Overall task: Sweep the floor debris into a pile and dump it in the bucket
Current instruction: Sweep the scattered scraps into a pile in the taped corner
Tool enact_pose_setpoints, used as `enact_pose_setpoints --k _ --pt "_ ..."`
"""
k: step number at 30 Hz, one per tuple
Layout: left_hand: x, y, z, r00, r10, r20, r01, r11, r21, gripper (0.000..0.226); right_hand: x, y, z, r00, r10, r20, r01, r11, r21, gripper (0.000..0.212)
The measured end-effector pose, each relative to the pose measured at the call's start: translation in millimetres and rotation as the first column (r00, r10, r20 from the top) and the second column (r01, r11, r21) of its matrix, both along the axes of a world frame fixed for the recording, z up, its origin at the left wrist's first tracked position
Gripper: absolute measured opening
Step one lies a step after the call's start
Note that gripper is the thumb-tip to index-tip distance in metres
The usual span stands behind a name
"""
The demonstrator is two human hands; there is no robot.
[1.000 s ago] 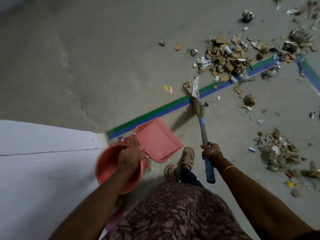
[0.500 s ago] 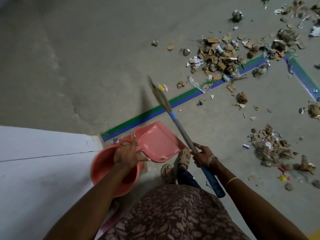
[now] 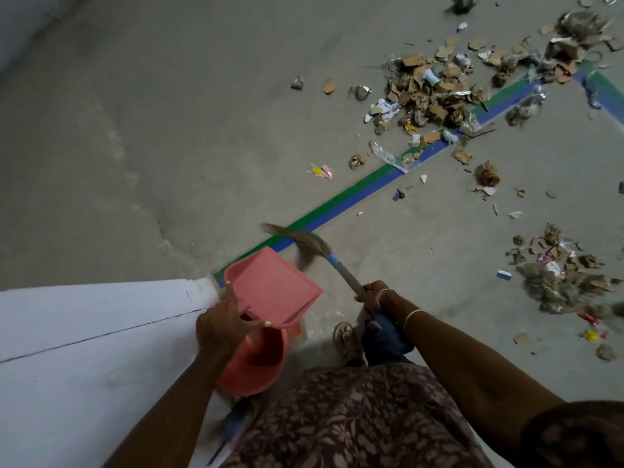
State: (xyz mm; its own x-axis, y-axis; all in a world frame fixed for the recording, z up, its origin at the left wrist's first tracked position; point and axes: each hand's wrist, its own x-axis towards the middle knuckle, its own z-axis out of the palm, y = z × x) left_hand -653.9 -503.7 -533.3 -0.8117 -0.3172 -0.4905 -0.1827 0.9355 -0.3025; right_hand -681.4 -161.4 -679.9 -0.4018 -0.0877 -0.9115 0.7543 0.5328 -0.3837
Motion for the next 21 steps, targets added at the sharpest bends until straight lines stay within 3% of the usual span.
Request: enact_pose_setpoints --k 6,9,14,19,21 --pt "-23 20 16 0.998 0.061 0.012 -0.062 0.996 0.064 0.130 -3 49 7 0.951 -0.308 0.018 0.307 0.950 0.058 0.023" --pt "-27 29 11 1.000 0.010 -0.005 -0.010 1.000 0.025 0.144 -6 77 15 0.890 -0.455 0.022 0.450 0.886 0.114 0.023" --pt "-25 32 -21 0.998 -0.044 -0.046 0.047 0.996 0.075 0.141 -11 106 36 0.776 -0.626 -0.079 0.630 0.764 0.139 0.026" --pt "-43 50 -7 0.999 -0.041 -0.021 0.043 0.997 0.071 0.141 -5 109 57 0.593 -0.796 -0.121 0.802 0.598 -0.004 0.037" --pt "-47 45 -8 0.999 -0.017 -0.051 0.023 0.993 0.119 0.137 -2 105 68 0.564 -0.818 -0.112 0.817 0.573 -0.072 0.044"
